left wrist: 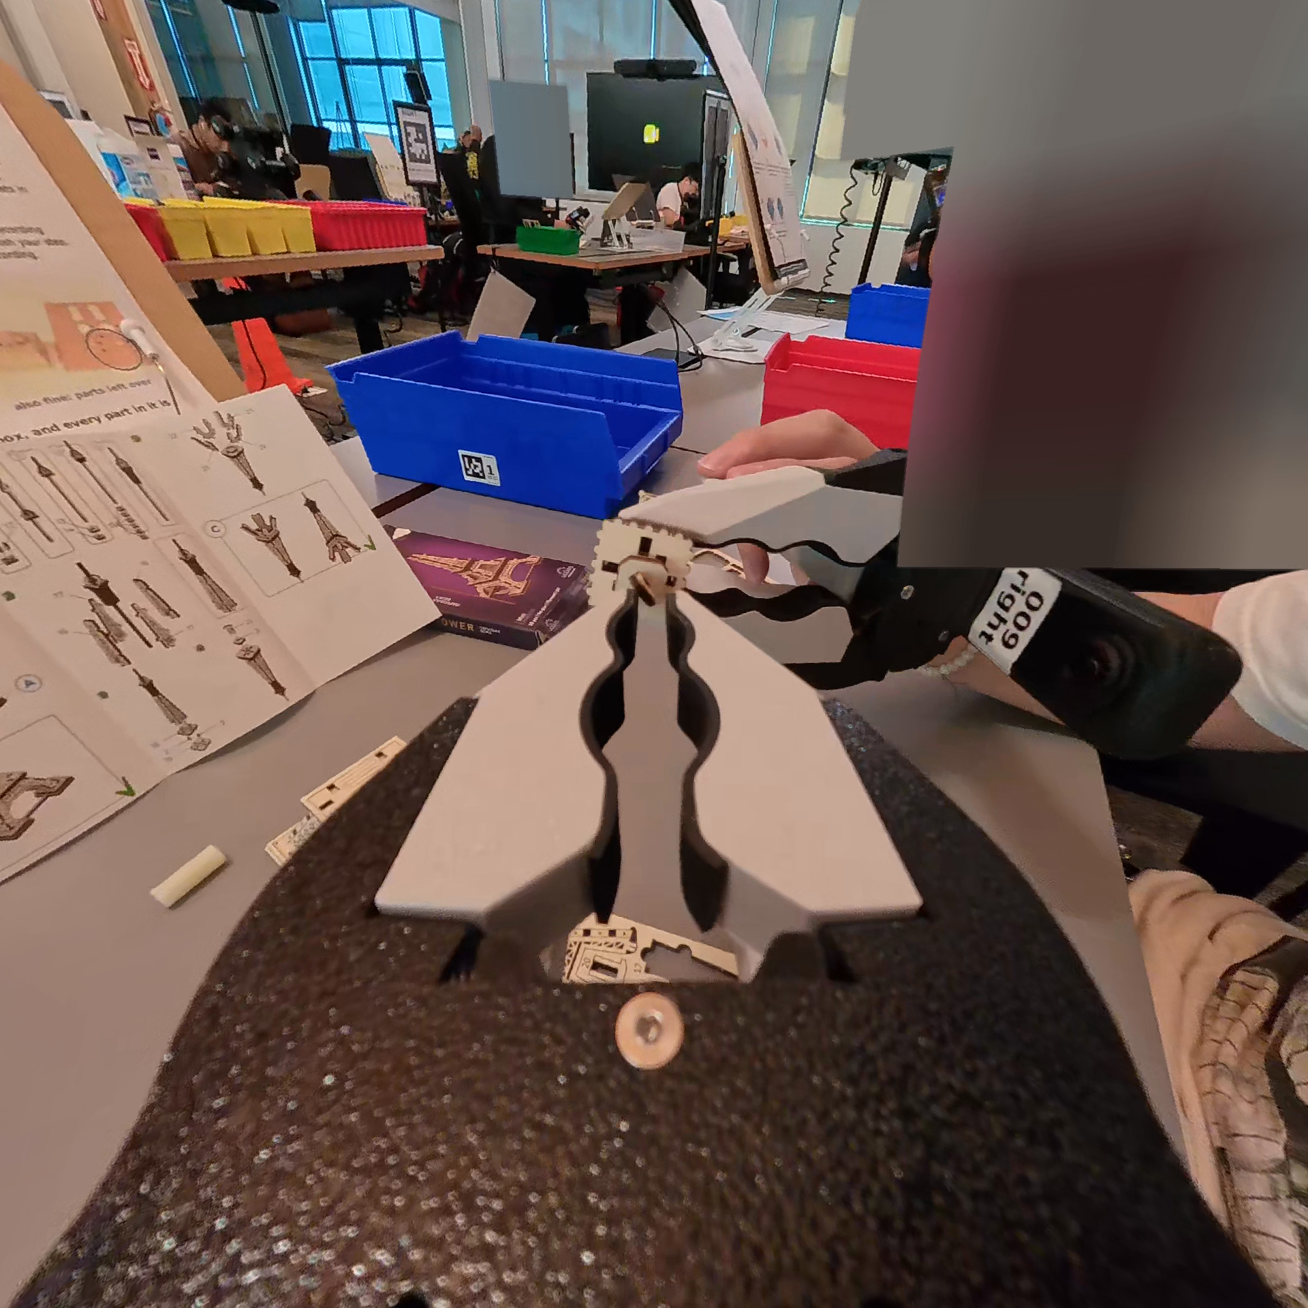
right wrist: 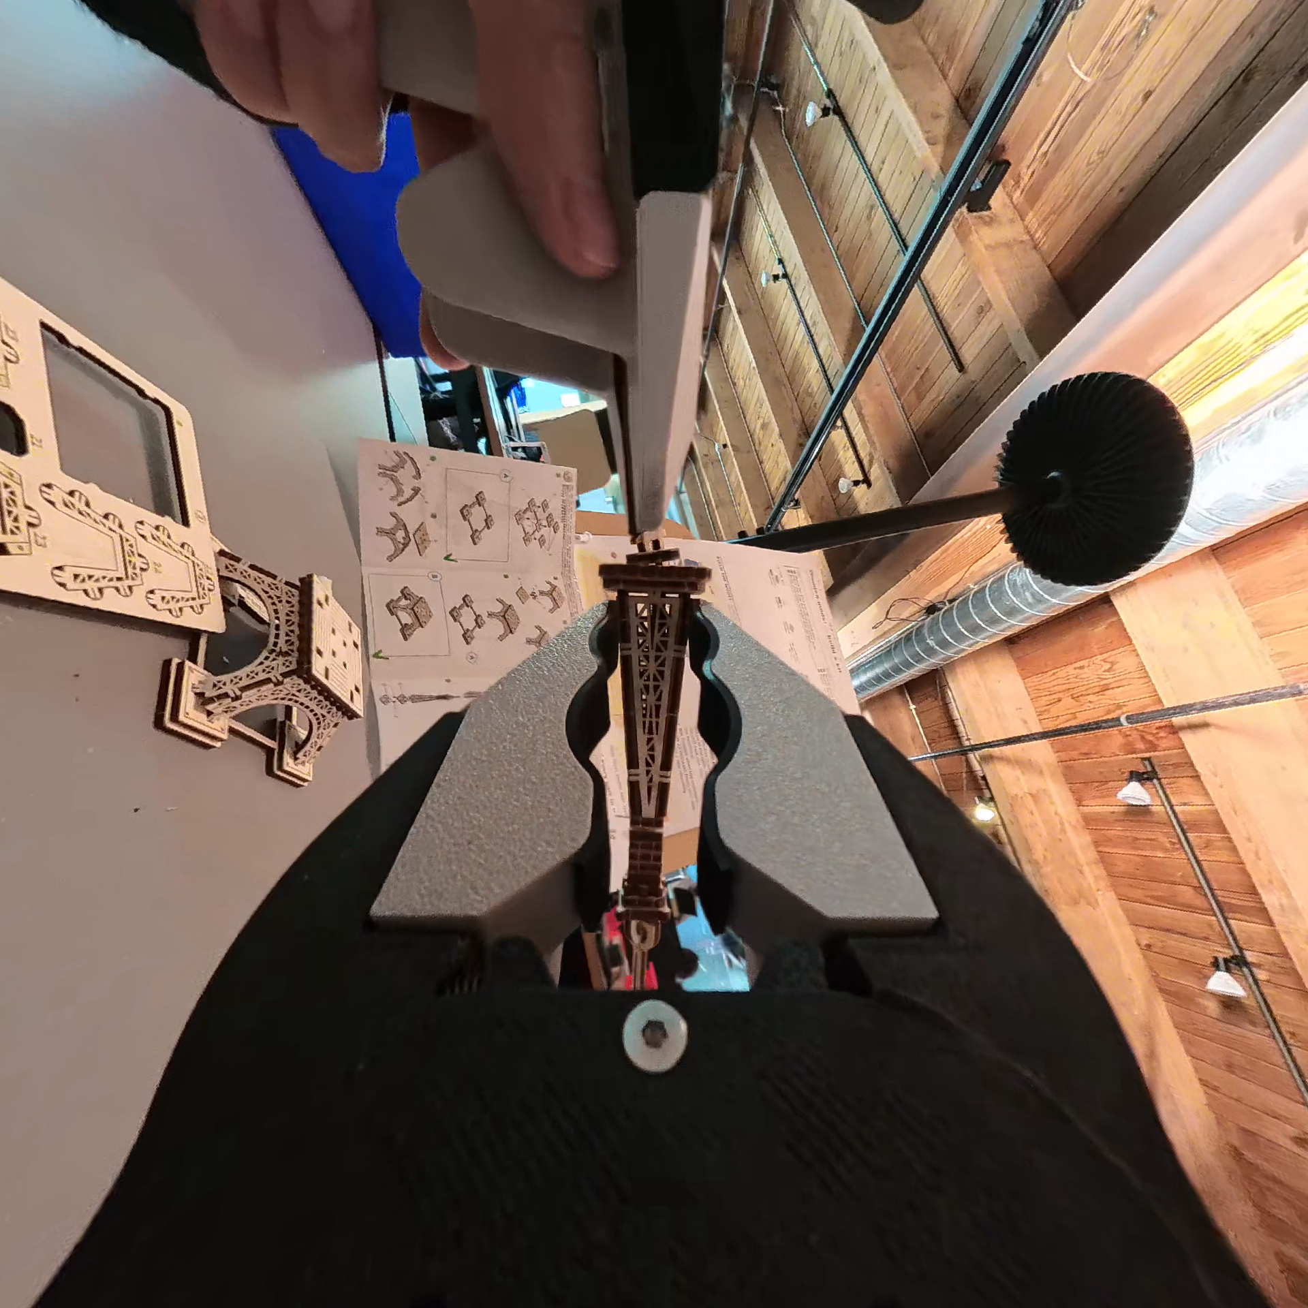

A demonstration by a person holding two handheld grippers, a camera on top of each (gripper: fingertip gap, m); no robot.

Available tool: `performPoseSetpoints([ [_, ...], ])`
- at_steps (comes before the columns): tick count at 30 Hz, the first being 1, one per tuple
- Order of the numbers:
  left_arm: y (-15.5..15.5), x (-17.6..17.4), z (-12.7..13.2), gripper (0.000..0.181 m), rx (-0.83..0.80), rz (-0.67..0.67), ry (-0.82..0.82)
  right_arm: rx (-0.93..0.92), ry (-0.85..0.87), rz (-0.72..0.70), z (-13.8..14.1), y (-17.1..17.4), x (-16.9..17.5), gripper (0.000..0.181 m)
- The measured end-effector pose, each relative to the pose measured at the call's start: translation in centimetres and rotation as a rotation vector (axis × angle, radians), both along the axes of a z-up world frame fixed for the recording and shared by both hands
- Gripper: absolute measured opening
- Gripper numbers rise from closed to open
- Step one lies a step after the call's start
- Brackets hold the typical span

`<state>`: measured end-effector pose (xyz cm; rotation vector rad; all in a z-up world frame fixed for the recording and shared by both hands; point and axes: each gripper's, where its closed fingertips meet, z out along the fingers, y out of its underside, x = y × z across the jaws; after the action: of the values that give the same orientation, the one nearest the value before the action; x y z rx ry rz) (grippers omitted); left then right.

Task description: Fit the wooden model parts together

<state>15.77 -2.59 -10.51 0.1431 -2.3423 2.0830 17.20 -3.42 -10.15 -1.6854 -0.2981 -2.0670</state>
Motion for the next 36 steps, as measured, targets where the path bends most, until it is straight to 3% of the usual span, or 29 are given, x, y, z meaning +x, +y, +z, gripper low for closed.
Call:
performPoseSetpoints([
  [9,0.0,0.6,-0.7,0.001,0.022,0.021,0.093,-0.082,-0.032,-0.035,-0.6,0.1,0.2,0.016],
  [13,0.2,1.1,-1.3,0.001,0.028,0.018,0.183,-0.086,0.007,-0.038,-1.4,0.3,0.5,0.016],
  [18,0.2,1.4,-1.6,0.002,0.051,0.051,0.150,-0.050,0.054,-0.032,-1.8,0.3,0.9,0.016],
  [24,0.3,1.3,-2.0,0.001,0.049,0.015,0.229,-0.061,0.081,-0.012,-2.2,0.5,0.8,0.016],
  [30,0.4,1.5,-2.8,0.001,0.149,0.074,0.091,-0.068,0.140,0.006,-3.1,0.6,0.9,0.015],
  [36,0.4,1.7,-3.7,0.001,0.197,0.077,0.064,-0.078,0.192,0.016,-4.1,0.7,1.1,0.015],
])
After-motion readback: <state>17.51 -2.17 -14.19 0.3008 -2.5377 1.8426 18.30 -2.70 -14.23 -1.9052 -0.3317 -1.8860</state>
